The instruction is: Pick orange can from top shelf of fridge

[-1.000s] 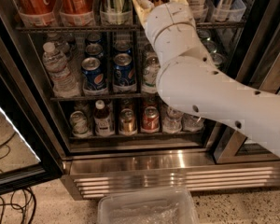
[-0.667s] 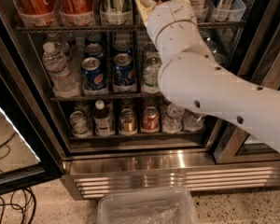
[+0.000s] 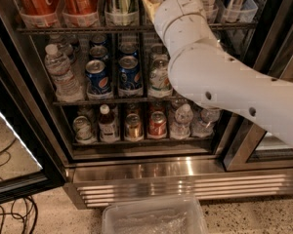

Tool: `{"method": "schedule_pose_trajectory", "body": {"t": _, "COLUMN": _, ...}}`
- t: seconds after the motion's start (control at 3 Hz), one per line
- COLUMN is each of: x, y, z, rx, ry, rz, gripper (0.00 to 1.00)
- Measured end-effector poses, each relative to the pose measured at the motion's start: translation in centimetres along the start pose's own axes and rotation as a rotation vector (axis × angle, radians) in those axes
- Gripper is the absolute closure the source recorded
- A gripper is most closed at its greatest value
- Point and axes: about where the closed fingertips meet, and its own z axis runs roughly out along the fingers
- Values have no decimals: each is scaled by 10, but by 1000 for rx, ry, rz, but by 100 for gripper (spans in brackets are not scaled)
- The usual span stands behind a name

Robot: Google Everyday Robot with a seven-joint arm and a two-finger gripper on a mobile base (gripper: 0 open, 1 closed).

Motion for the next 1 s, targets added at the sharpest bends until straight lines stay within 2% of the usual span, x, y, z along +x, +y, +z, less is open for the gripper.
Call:
{"method": "schedule_pose_trajectory", "body": {"t": 0.67, "x": 6, "y": 9, "z": 11, "rx": -40, "ry": 28, "rz": 20, "gripper": 38}}
{"method": "schedule_pose_trajectory", "body": {"t": 1.0, "x": 6, "y": 10, "z": 11, "rx": -42, "ry": 29, "rz": 23, "gripper": 57}}
